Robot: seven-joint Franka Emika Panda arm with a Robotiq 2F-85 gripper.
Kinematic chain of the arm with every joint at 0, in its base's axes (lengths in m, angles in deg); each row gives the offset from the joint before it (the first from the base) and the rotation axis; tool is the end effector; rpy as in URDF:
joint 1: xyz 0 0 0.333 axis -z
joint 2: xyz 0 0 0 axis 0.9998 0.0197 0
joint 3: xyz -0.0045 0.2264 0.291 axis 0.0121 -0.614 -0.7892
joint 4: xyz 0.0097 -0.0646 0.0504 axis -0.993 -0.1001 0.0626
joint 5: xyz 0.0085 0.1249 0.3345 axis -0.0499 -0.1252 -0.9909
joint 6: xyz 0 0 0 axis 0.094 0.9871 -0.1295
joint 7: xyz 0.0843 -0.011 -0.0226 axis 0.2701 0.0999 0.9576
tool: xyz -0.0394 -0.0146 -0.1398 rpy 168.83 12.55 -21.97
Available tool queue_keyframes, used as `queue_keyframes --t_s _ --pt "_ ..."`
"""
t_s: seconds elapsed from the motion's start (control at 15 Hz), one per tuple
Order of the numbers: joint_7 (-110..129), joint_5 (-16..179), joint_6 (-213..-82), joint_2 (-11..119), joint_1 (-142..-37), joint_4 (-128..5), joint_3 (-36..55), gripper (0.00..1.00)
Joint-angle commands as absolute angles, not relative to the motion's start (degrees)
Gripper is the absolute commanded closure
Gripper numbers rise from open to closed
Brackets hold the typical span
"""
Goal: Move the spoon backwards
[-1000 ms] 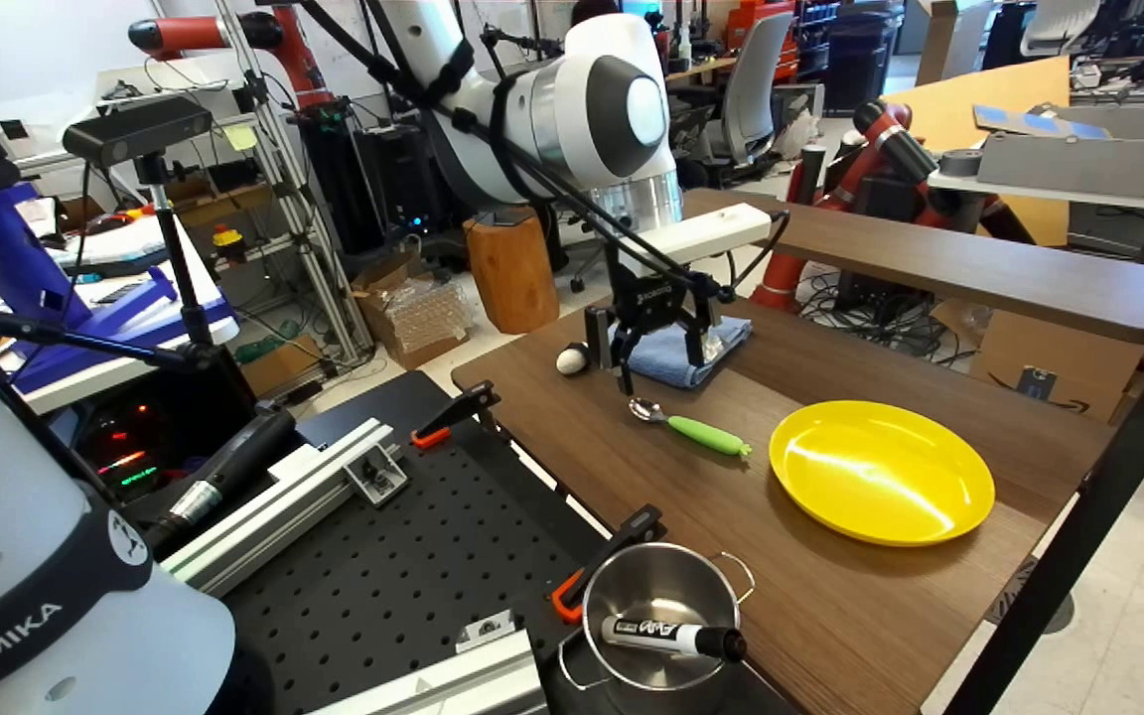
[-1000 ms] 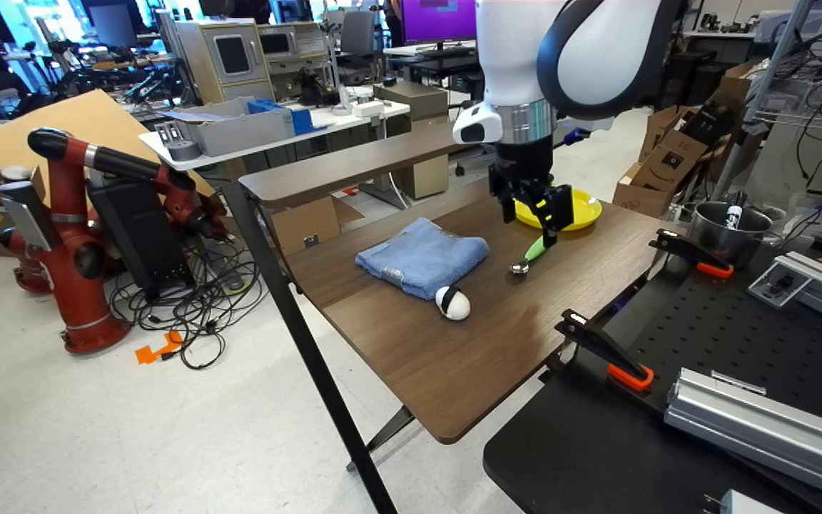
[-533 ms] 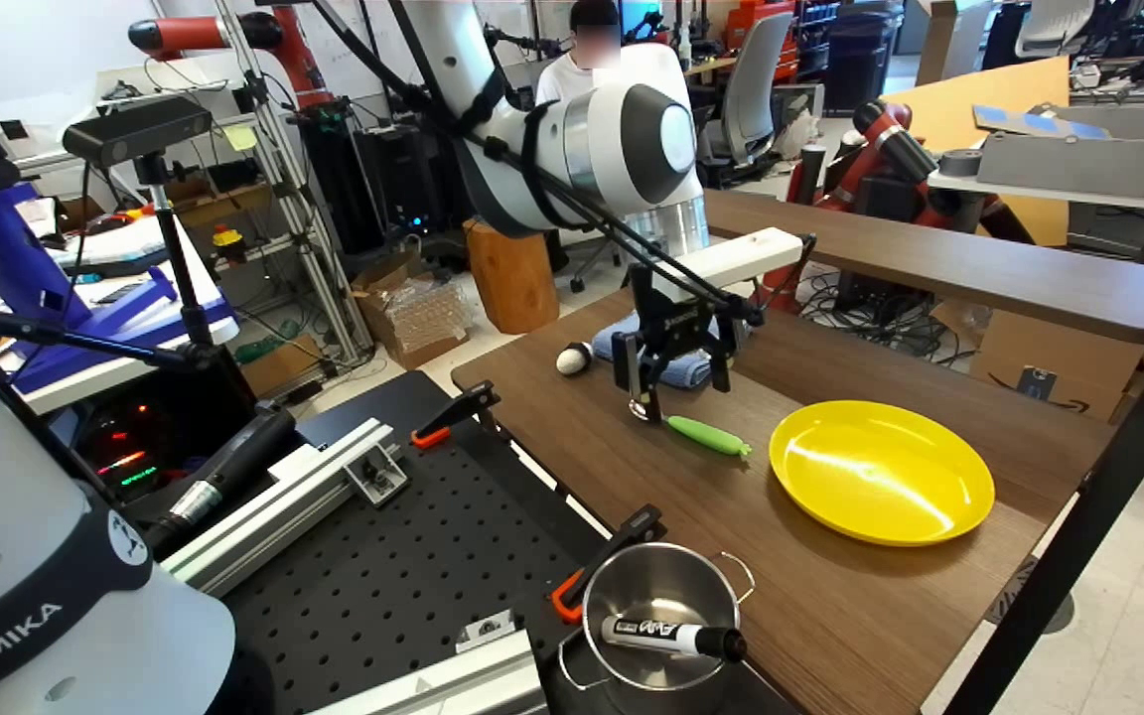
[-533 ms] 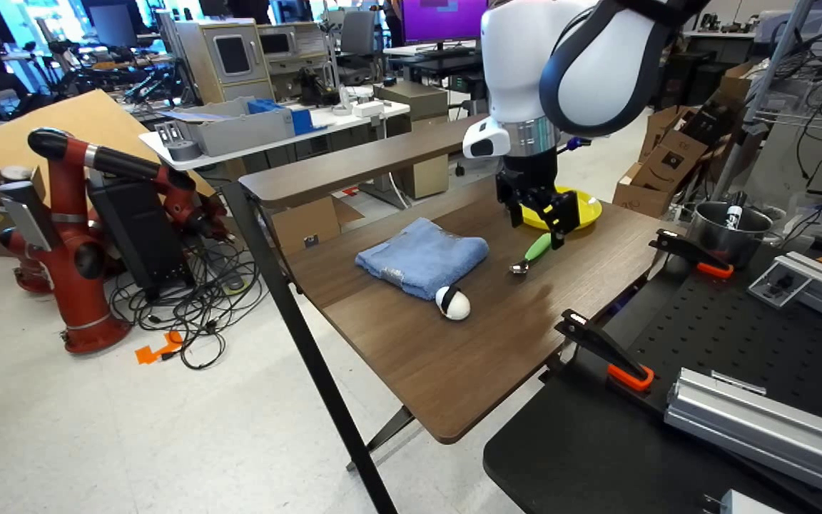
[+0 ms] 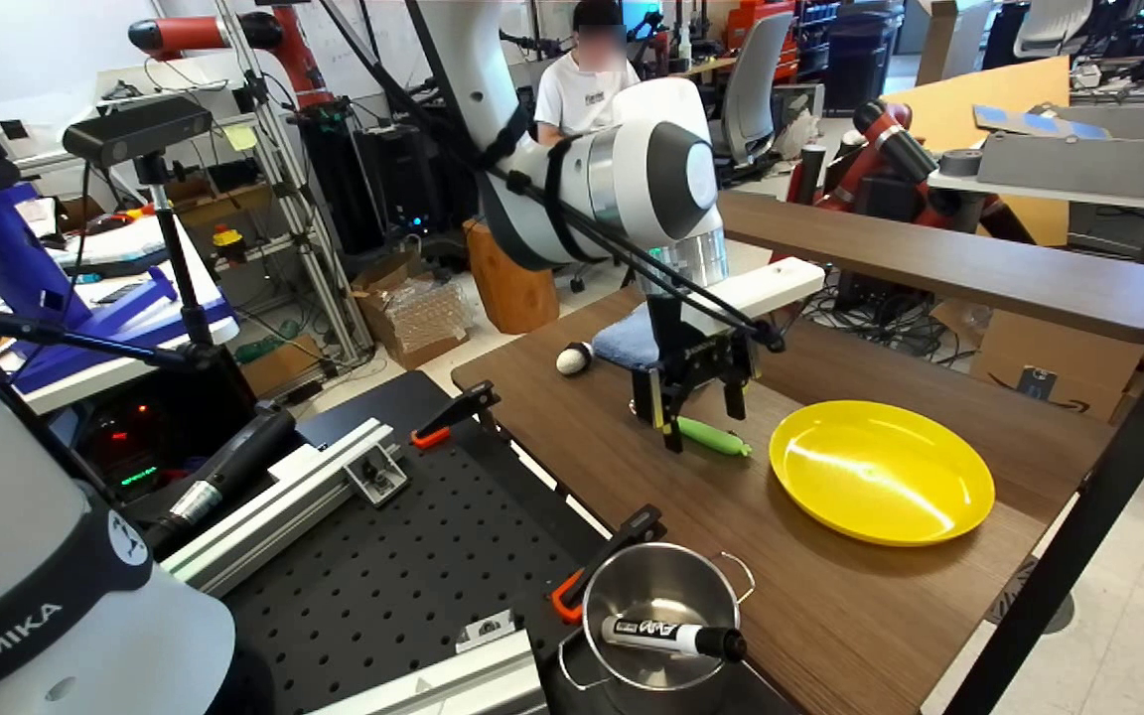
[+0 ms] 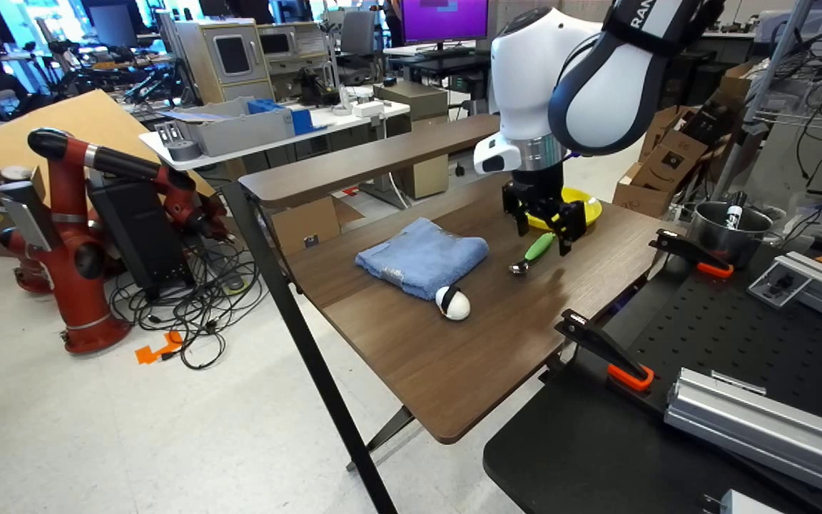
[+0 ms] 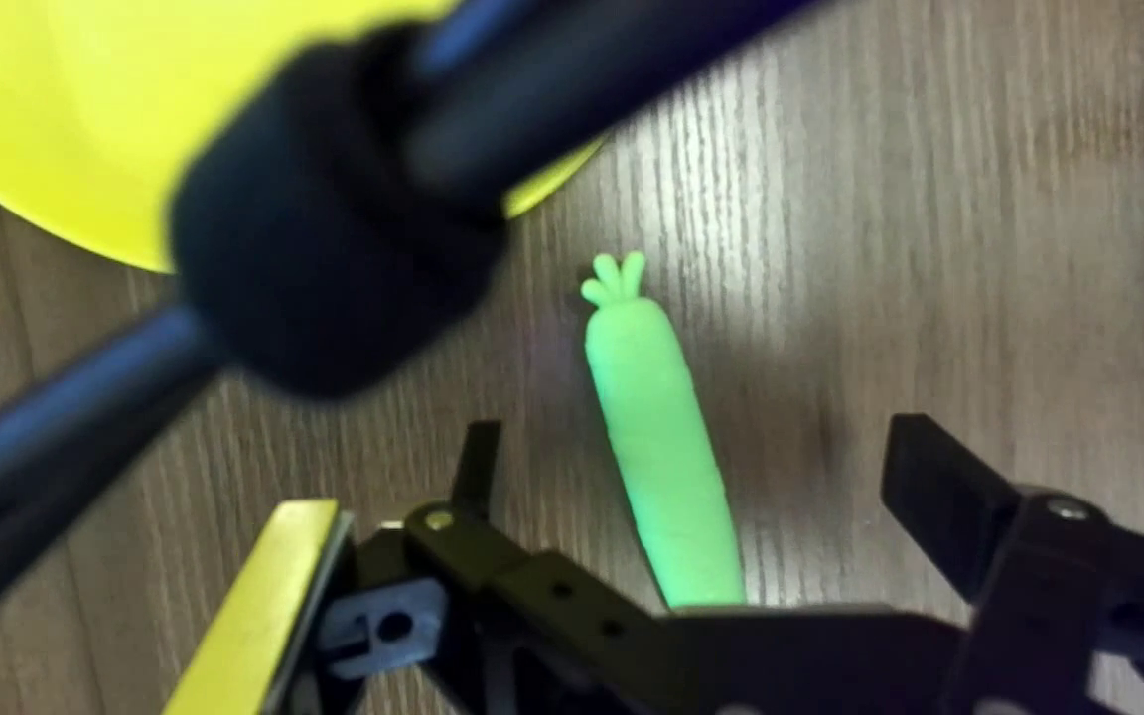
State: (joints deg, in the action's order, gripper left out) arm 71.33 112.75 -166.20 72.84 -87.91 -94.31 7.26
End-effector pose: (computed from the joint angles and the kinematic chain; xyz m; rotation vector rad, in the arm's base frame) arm 0.5422 -0.0154 0.1330 2.1588 2.0341 -0.3345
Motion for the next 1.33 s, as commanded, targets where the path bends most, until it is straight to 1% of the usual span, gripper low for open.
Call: queue_keyframes --t_s 0.0,0.07,0.13,0.33,0.53,0.6,0.67,1.27 --pt "73.75 115.11 -168.99 75.6 -87.07 -92.17 7.39 0.35" --pt "74.13 115.37 -169.39 75.87 -86.96 -92.05 7.4 0.42" --pt "74.56 115.66 -170.1 76.23 -86.83 -91.71 7.38 0.51" --pt "75.09 116.21 -170.57 76.05 -86.95 -91.57 7.56 0.72" --pt "75.74 116.95 -170.75 76.0 -86.99 -91.7 7.45 0.92" --pt "75.84 117.3 -170.7 75.92 -87.0 -91.79 7.4 0.98" --pt "76.18 117.47 -170.67 75.93 -86.97 -91.83 7.26 0.93" --pt "80.07 120.25 -170.32 72.11 -86.36 -95.76 6.14 0.93"
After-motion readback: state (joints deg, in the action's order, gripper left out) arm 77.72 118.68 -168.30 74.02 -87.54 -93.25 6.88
